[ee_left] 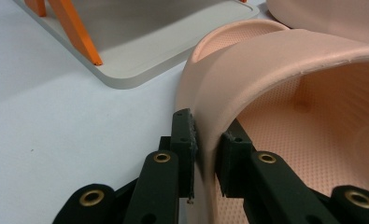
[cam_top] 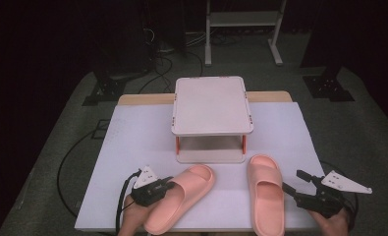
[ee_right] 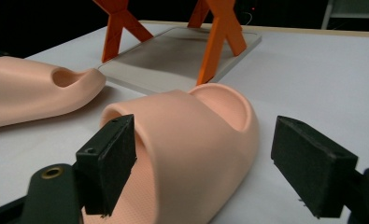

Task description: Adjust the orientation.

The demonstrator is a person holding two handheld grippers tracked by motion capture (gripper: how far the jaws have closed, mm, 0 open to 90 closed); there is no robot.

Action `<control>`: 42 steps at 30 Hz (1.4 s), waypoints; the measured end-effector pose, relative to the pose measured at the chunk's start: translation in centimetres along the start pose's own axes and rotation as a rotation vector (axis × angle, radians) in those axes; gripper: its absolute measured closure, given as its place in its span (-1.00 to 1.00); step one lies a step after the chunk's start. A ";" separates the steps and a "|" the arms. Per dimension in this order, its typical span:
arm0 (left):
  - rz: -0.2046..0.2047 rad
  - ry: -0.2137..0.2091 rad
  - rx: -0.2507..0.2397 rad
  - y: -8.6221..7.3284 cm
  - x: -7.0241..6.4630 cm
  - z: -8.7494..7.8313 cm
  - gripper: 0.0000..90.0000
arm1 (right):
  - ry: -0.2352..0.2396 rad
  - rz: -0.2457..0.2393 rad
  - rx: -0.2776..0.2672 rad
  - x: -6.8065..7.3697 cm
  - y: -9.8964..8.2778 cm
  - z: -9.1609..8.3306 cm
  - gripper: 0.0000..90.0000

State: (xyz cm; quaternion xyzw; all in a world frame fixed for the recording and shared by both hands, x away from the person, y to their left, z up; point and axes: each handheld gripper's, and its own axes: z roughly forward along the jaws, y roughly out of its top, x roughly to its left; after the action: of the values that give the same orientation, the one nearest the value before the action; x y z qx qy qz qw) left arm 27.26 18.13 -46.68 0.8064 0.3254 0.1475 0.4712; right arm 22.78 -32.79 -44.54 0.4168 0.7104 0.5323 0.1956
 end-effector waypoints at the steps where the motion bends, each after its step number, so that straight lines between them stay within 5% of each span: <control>1: -0.001 0.003 0.002 0.0 -0.1 0.0 0.79 | 0.014 -0.008 0.009 0.4 0.0 0.3 -0.52; 9: -0.017 -0.008 -0.015 0.1 -0.3 -0.2 0.83 | 0.015 -0.037 0.072 1.4 -0.6 1.8 -0.45; 17: -0.034 -0.017 -0.041 0.2 -0.4 -0.4 0.83 | -0.057 -0.018 0.123 1.4 -1.0 3.0 -0.14; 42: -0.067 -0.032 -0.073 0.2 0.0 -0.8 0.83 | -0.160 -0.040 0.121 1.4 -0.8 2.3 0.52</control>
State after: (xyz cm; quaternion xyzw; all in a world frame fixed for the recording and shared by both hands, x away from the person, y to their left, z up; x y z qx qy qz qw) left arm 26.87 18.58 -46.06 0.7796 0.3392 0.1304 0.5101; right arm 23.28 -30.37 -45.83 0.4546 0.7316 0.4496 0.2367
